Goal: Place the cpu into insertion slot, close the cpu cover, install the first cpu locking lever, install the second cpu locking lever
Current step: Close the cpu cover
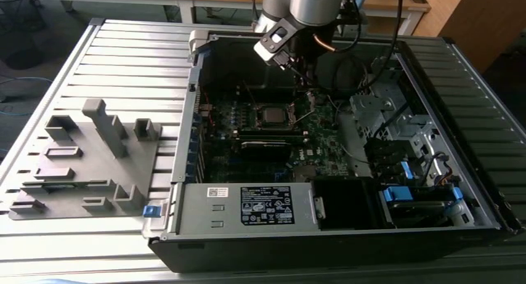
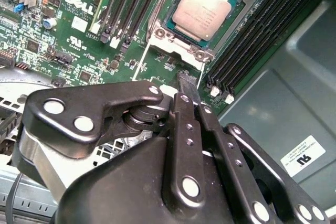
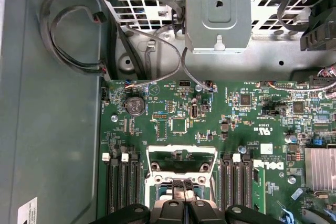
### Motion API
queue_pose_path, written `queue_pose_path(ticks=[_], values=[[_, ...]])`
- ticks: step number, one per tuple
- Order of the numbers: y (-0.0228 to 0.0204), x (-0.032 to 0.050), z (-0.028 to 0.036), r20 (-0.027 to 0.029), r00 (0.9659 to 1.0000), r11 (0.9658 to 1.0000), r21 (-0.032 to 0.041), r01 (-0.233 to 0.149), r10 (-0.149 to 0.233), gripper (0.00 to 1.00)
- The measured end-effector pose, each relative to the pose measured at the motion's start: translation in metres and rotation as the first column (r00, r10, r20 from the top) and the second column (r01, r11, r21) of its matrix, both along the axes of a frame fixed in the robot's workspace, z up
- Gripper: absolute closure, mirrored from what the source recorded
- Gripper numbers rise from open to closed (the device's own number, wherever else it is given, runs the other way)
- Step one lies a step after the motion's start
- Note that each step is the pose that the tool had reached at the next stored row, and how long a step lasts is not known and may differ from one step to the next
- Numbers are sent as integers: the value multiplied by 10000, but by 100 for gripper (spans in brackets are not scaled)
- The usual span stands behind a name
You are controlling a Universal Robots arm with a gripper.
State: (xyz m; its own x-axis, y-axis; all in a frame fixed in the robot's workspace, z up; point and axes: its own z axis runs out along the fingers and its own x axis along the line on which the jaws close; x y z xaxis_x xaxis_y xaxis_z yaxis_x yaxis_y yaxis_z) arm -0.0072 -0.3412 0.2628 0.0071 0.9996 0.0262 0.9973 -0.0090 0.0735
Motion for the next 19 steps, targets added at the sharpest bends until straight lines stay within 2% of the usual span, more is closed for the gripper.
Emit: queue_pose_path(ticks=[19], values=[[0,93,1,-1,10000,10000,-1,-1,1,89]])
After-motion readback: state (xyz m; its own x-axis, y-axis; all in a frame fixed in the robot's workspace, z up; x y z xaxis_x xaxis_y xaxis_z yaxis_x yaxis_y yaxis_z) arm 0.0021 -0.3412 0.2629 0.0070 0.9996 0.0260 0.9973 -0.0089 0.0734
